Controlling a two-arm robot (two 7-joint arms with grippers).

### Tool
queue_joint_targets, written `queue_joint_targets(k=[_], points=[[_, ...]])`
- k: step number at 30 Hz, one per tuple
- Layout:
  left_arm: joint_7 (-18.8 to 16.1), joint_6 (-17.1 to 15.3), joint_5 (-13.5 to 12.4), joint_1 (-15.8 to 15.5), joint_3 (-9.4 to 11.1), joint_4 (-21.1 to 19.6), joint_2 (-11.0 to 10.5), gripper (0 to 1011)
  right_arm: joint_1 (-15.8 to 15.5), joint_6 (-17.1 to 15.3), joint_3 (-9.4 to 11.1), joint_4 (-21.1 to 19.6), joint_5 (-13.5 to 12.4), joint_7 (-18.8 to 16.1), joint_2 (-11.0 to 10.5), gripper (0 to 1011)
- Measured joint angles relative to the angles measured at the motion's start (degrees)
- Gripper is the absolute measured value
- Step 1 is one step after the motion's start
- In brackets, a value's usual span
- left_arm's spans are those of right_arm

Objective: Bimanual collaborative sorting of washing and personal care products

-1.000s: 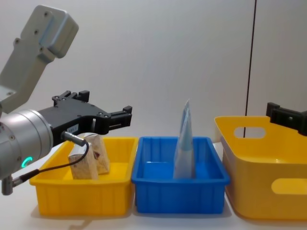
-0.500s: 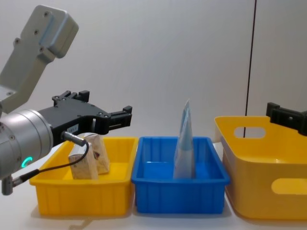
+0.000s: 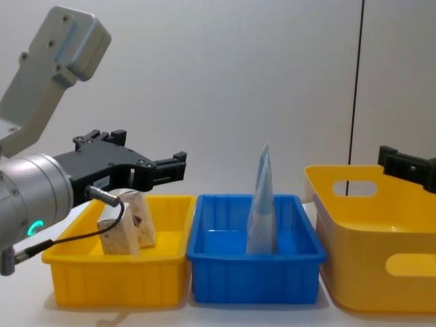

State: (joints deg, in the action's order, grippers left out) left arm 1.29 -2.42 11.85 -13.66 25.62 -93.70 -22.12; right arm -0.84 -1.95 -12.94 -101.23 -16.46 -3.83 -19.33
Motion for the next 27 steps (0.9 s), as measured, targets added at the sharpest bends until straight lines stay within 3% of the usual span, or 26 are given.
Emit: queue_joint_targets(k=[14,27], points=[[3.1,-5.3,2.4,-2.0,-1.2,0.8,-0.5,1001,0.0,0.0,0.0,0.0,0.0,0.0,0.0,1000],[3.3,-9.1,3.8,-4.9,-3.1,6.4,1.2,1001,0.0,0.0,0.0,0.0,0.0,0.0,0.0,1000]])
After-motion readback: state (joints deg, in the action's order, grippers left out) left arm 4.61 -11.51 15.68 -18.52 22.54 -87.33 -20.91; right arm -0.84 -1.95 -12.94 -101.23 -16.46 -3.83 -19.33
